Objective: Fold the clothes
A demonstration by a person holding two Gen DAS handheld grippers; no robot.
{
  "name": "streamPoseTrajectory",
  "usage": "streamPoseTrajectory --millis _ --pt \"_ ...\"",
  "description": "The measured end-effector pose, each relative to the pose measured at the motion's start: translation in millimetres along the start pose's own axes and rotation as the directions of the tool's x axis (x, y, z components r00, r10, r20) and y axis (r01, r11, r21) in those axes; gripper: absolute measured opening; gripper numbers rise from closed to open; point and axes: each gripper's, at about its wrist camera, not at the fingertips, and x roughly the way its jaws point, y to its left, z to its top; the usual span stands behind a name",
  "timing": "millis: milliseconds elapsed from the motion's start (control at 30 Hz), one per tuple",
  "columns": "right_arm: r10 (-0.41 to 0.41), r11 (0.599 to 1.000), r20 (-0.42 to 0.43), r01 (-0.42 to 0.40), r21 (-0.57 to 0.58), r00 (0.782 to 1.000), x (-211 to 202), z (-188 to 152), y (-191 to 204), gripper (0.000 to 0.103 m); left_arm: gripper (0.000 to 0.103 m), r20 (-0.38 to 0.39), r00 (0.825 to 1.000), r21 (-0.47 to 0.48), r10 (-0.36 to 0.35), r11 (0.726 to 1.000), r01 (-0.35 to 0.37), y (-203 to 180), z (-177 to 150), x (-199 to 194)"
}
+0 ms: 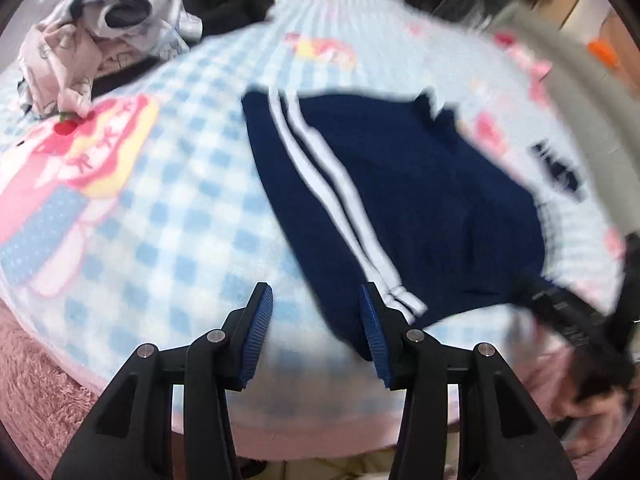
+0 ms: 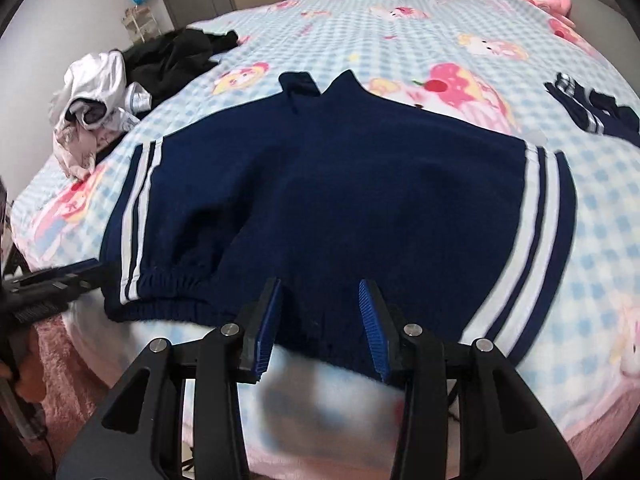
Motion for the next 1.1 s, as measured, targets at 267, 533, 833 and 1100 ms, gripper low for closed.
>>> streamPoseTrajectory --millis 267,533,833,1100 --pt "-0.054 0.992 0.049 0.048 0.115 0.997 -25.0 -20.8 -29.8 0.045 0.048 -0.068 0.991 -0.173 -0.114 0.98 0.101 9.4 -19.7 23.4" --pt "-0.028 0.999 0.067 0.025 0.047 0.997 -27.9 4.4 -12.3 0.046 0.048 -0.025 0.996 0.205 -0.085 0.975 0.088 -65.7 -0.4 31.1" --pt "-0.051 0.997 -0.038 0.053 0.05 0.998 19.0 4.6 -4.6 0.048 0.048 -0.194 0.98 0.126 -0.054 0.989 0.079 -68.1 -4.5 74.5" --pt "-0.021 0.997 -0.024 0.023 0.068 0.999 8.8 -10.2 -11.2 0.048 0.049 -0.182 0.979 0.157 -0.089 0.98 0.119 -68.3 -11.8 58.0"
